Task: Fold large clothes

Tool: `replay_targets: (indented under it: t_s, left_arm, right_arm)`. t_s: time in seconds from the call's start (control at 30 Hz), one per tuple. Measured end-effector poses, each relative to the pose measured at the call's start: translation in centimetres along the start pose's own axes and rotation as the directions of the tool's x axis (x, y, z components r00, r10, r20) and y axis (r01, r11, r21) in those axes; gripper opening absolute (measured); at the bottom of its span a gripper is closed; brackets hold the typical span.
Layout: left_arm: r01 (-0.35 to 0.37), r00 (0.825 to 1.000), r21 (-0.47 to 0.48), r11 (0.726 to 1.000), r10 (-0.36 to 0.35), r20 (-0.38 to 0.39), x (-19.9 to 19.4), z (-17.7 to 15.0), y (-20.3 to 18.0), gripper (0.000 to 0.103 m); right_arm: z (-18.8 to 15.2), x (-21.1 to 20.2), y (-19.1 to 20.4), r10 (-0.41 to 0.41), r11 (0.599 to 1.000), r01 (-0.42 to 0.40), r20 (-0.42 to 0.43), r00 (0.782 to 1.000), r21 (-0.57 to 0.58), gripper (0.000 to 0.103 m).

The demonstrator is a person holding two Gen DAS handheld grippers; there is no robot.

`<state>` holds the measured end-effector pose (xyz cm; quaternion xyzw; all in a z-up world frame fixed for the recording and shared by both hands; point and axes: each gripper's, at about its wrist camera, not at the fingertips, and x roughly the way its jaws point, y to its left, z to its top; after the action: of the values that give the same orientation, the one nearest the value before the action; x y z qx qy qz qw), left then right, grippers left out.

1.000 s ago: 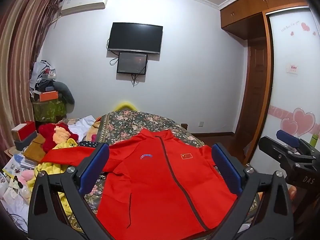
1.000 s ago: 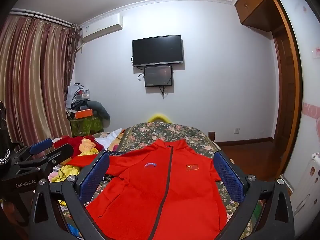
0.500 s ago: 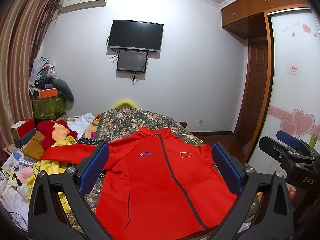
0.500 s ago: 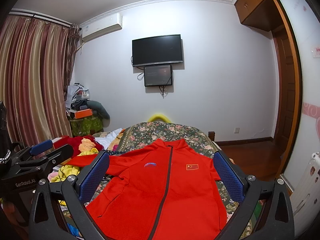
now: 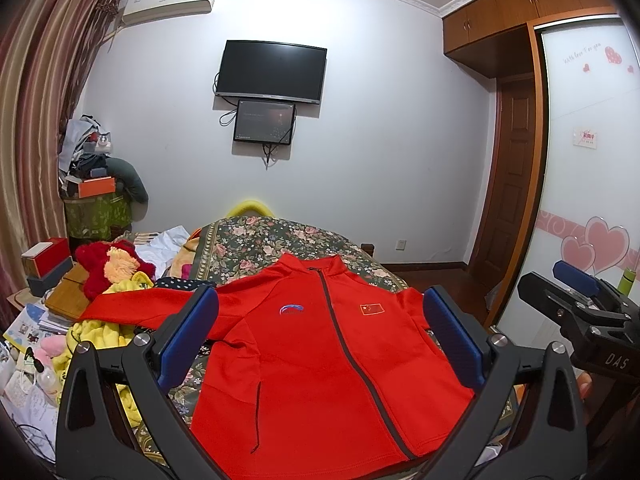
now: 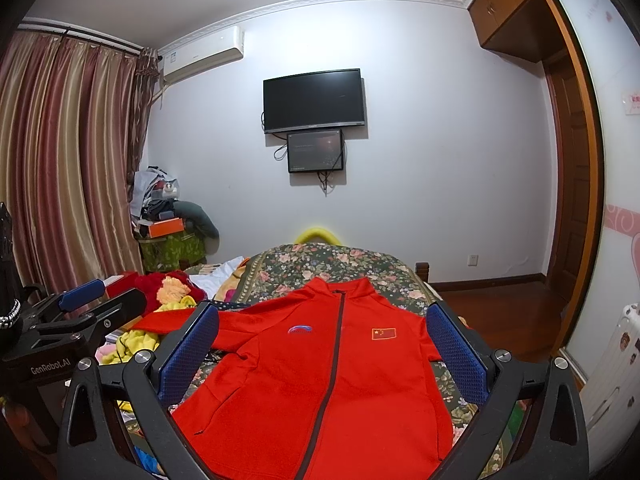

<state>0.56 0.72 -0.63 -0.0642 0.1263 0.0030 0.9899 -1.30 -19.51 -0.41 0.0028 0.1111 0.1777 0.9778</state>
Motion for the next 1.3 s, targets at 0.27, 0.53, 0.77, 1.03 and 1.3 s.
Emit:
replay_targets:
  t_s: [0.27, 0.53, 0.77, 1.03, 1.3]
  left_arm:
    - [0.010, 1.000, 0.013, 1.000, -0.010, 0.000, 0.02, 0.00, -0.32, 0.103]
    - [0.012, 1.000, 0.023, 1.000, -0.012, 0.001, -0.06, 0.14, -0.55, 0.103]
    - [0.013, 1.000, 0.025, 1.000, -0.013, 0.002, -0.16, 0.16, -0.64, 0.103]
    - [0.009, 1.000, 0.030, 1.000, -0.010, 0.005, -0.20, 0.46, -0.58, 0.103]
    - [0.008, 1.000, 0.030, 1.000, -0.009, 0.004, 0.22, 0.47, -0.26, 0.103]
  right_arm:
    - [-0.04, -0.10, -0.07, -0.003, 1.000, 0.003, 0.001, 1.000, 0.006, 0.103]
    - [0.00, -0.14, -0.05, -0.003, 1.000, 0.003, 0.003, 1.000, 0.006, 0.103]
    - [0.03, -0.11, -0.10, -0.004, 1.000, 0.004, 0.002, 1.000, 0.007, 0.103]
    - [0.02, -0.09, -0.08, -0.004, 1.000, 0.004, -0.001, 1.000, 0.003, 0.103]
    - [0.24, 0.78, -0.15, -0.010, 1.000, 0.010, -0.016, 1.000, 0.003, 0.103]
